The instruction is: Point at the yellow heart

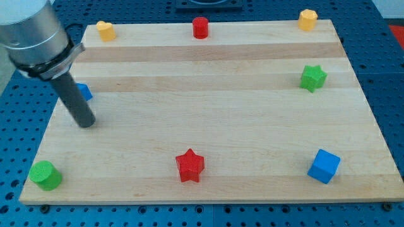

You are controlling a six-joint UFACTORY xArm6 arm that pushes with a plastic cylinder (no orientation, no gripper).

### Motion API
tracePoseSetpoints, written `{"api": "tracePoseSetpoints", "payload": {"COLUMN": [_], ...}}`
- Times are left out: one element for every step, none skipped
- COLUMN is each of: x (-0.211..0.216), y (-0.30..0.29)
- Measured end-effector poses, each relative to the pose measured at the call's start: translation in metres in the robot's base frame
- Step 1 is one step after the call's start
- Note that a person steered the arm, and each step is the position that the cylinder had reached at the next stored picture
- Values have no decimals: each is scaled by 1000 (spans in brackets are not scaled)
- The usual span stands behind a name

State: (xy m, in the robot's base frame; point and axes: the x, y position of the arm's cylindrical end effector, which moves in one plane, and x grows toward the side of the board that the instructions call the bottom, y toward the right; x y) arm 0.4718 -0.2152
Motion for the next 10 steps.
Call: {"api": "tracePoseSetpoints", "payload": {"x": [-35, -57, -57, -70, -72, -94, -140, -167, -180, -180], "y": [64, 95, 95, 95, 90, 57, 22, -55, -88, -89]}}
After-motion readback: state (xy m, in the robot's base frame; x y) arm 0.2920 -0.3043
